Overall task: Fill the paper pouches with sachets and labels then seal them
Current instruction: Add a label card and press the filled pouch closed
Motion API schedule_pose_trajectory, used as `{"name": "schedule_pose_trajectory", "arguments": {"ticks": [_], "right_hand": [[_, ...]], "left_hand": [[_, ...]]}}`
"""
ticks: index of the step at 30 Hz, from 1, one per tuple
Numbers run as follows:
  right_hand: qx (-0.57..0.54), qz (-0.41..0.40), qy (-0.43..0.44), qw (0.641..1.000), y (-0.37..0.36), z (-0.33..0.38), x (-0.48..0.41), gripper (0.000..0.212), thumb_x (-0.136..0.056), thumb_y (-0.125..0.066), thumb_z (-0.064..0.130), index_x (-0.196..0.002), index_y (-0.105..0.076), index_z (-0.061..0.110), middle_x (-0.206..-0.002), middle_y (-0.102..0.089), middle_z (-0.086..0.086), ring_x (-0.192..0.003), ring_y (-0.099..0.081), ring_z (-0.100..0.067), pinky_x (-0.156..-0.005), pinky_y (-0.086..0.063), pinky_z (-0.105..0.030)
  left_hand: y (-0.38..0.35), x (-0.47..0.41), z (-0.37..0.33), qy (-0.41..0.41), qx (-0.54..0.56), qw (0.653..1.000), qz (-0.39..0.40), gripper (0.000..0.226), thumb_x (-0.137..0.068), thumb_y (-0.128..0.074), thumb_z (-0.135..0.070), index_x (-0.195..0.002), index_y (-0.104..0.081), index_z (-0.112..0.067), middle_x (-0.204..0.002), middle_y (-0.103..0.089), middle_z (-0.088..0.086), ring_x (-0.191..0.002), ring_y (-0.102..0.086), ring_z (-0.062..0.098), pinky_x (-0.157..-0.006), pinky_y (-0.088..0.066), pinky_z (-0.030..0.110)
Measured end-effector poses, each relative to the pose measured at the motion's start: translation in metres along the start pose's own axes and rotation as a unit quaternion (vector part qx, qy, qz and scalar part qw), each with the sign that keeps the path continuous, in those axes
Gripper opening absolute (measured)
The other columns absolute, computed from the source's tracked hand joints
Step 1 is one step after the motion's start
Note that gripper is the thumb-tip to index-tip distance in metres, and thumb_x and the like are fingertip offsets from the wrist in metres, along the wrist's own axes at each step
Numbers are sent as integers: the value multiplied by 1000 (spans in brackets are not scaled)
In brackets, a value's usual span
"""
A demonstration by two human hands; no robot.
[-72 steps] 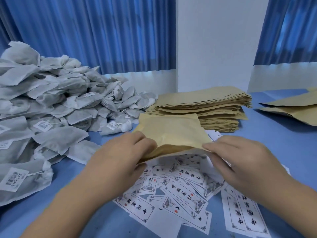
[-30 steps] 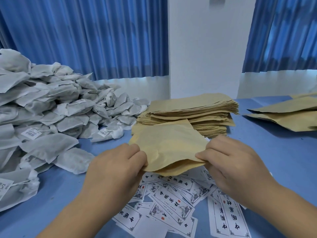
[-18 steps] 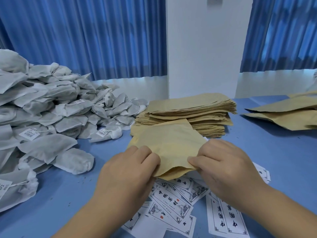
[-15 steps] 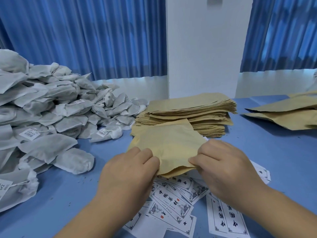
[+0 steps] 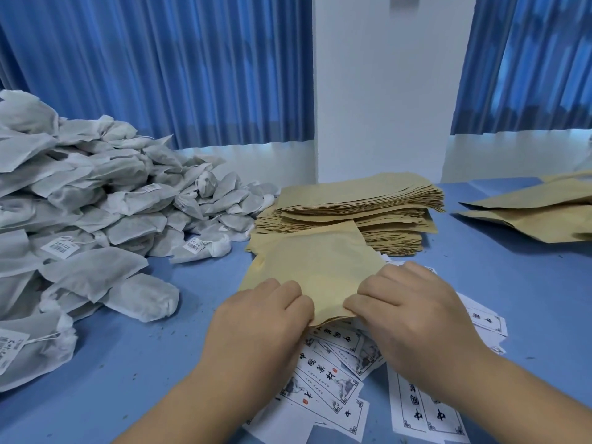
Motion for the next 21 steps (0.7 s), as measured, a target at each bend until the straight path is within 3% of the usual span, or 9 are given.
{"name": "schedule_pose_trajectory", "arguments": {"ticks": [7, 12, 15, 21], "right_hand": [[6, 4, 0, 1000, -1, 8, -2, 16, -68, -68, 0, -70, -70, 16, -67, -60, 1, -60, -54, -24, -52, -42, -32], [17, -4, 3, 1000, -1, 13, -3, 25, -72, -51, -3, -63, -65, 16, -62, -54, 2, -57, -48, -22, -53, -35, -31], [6, -8, 5, 1000, -3, 17, -3, 30, -75, -41, -2, -63, -63, 15, -61, -50, 1, -56, -43, -22, -52, -33, -31], [7, -1, 21, 1000, -6, 20, -5, 23, -75, -50, 1, -70, -67, 16, -68, -56, 1, -61, -49, -24, -53, -39, -34]], "left_hand": [[-7, 2, -1, -11, 5, 1000, 26, 17, -67, -40, -18, -61, -56, -18, -62, -50, -5, -51, -49, 19, -40, -23, 23], [-12, 0, -11, -7, 15, 1000, 13, 13, -72, -47, -25, -66, -56, -18, -66, -51, -2, -54, -49, 19, -38, -36, 29], [-7, -2, -13, -13, 17, 1000, -13, 13, -69, -45, -20, -60, -54, -17, -61, -49, -2, -50, -47, 20, -36, -32, 26], [-4, 0, -6, 1, 33, 999, -15, 16, -71, -45, -24, -61, -53, -16, -62, -48, -2, -51, -47, 21, -38, -31, 25]]}}
Point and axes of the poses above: each hand's wrist, its own x-axis away from the middle knuckle, its own y-axis out of the back of the hand, z = x × y, the point moved 10 cm from there along -x, towards the middle knuckle
